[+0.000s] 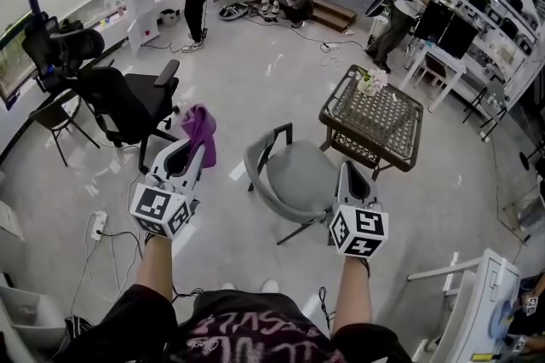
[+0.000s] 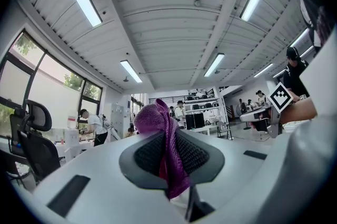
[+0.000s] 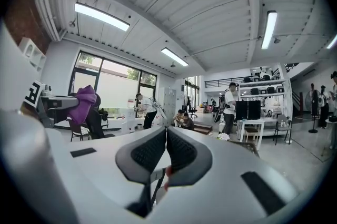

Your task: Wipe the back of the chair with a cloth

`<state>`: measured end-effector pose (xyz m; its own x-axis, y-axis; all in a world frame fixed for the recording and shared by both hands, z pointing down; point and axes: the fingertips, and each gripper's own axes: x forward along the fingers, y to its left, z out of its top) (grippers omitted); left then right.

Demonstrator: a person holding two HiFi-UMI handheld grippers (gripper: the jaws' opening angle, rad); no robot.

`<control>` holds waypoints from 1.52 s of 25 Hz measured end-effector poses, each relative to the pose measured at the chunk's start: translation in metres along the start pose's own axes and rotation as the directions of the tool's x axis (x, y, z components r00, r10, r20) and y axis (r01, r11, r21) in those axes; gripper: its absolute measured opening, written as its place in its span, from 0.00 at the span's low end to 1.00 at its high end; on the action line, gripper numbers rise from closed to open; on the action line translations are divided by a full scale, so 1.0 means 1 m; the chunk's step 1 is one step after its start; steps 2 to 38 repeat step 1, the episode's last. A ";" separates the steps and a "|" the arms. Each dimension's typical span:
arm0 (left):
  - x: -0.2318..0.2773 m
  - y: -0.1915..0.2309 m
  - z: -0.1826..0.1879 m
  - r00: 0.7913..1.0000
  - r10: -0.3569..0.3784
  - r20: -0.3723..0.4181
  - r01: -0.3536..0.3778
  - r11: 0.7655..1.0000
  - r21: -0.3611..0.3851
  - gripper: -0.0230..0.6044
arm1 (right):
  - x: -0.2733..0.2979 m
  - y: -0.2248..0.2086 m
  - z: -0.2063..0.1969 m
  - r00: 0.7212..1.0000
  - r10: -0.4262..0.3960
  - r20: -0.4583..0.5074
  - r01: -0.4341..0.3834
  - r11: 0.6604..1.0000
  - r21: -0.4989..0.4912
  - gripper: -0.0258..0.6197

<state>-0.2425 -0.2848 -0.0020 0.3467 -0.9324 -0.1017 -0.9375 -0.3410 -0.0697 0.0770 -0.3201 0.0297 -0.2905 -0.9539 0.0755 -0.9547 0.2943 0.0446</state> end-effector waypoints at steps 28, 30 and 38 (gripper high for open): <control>0.001 0.000 0.000 1.000 0.001 0.000 -0.001 1.000 0.000 0.15 | 0.001 -0.001 0.001 1.000 0.000 0.002 0.000 1.000 -0.002 0.08; 0.001 0.000 0.000 1.000 0.001 0.000 -0.001 1.000 0.000 0.15 | 0.001 -0.001 0.001 1.000 0.000 0.002 0.000 1.000 -0.002 0.08; 0.001 0.000 0.000 1.000 0.001 0.000 -0.001 1.000 0.000 0.15 | 0.001 -0.001 0.001 1.000 0.000 0.002 0.000 1.000 -0.002 0.08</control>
